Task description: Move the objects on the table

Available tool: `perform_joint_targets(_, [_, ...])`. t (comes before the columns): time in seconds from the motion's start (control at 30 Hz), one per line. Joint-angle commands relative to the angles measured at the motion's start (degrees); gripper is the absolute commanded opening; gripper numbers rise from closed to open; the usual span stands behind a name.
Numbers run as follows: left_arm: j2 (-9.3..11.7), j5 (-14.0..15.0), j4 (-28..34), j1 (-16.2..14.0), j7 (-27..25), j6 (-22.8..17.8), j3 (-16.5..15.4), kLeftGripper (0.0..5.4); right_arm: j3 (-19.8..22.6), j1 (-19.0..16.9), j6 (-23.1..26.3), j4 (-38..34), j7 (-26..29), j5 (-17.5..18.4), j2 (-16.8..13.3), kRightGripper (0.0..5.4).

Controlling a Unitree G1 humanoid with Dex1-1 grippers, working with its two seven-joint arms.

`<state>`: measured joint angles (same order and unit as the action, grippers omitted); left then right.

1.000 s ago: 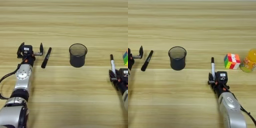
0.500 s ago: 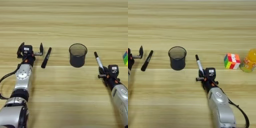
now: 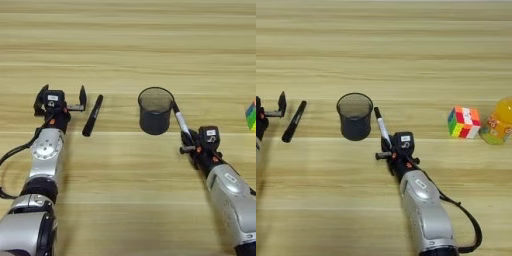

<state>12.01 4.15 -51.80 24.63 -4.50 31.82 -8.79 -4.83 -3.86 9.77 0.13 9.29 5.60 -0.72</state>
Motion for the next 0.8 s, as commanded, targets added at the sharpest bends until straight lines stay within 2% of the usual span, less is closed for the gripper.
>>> perform_joint_targets(0.03, [0.4, -0.4, -0.1, 0.5, -0.1, -0.3, -0.1, 5.40, 0.7, -0.1, -3.8, 0.2, -1.6, -2.7, -1.4, 1.56])
perform_joint_targets(0.17, [0.4, -0.4, -0.4, 0.7, -0.1, -0.2, -0.1, 5.40, 1.8, 0.8, -7.9, -0.6, -3.1, -4.7, -2.5, 2.01])
perform_joint_targets(0.4, [0.4, -0.4, -0.5, 0.7, -0.2, -0.2, -0.1, 5.40, 6.0, 2.8, -11.8, -1.6, -5.0, -5.1, -4.8, 2.82])
perform_joint_targets(0.43, [0.3, -0.4, -0.4, 0.7, -0.2, -0.2, -0.1, 5.40, 6.9, 3.2, -12.1, -1.7, -5.2, -5.0, -5.2, 2.82])
perform_joint_targets(0.5, [0.3, -0.4, -0.3, 0.6, -0.2, -0.2, -0.1, 5.40, 8.2, 3.7, -12.8, -1.6, -5.5, -5.0, -6.1, 3.17])
perform_joint_targets(0.8, [0.4, -0.4, -0.3, 0.6, -0.3, -0.2, -0.1, 5.40, 13.7, 6.3, -13.7, 0.4, -6.8, -4.5, -9.3, 4.12])
